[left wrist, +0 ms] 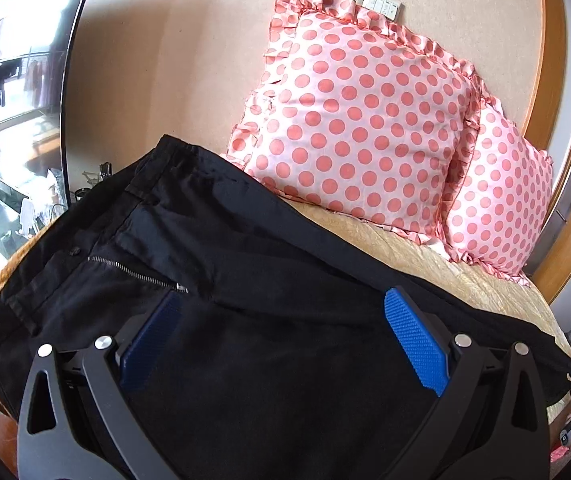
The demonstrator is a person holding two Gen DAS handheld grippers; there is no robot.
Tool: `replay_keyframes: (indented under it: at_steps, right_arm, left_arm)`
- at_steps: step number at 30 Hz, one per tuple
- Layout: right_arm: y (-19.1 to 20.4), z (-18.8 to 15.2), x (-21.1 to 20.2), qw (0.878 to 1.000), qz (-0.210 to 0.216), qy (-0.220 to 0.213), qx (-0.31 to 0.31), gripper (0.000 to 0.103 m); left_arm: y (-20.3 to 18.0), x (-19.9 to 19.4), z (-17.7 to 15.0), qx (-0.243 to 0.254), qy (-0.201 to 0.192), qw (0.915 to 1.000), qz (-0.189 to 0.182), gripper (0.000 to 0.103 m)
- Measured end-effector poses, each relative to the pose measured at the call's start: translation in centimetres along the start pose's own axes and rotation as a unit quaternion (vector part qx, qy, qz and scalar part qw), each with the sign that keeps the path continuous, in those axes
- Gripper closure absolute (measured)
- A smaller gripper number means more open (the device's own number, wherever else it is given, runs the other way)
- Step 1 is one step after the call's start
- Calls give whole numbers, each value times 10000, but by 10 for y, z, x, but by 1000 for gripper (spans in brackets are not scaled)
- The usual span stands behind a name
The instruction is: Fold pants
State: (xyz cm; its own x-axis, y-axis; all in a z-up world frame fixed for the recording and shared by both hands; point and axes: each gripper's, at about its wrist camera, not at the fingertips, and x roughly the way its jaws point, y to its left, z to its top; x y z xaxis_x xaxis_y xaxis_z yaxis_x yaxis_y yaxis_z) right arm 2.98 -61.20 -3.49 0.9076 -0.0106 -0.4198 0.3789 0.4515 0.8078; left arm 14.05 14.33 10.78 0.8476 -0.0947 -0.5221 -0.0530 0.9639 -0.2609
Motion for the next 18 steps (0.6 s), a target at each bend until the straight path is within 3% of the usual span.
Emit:
replay_keyframes:
  at_steps: [3,9,14,18]
  right_arm:
    - [-7,-2,6,10000,-90,39,-2,100]
    - [-9,-5,11,9998,-180,58,-119,101]
    - [-6,-5,11,9991,-272,89,-305,100]
    - [-3,-4,13,9984,-347,134,-422,100]
  left_arm:
    - [9,30,38,-9,242,9997,92,2]
    - [32,125,108,-707,946,9927,250,2]
    - [52,208,142,-1198,1494,9774,896,10]
    - [66,251,152,-1513,1731,9623,1455,15]
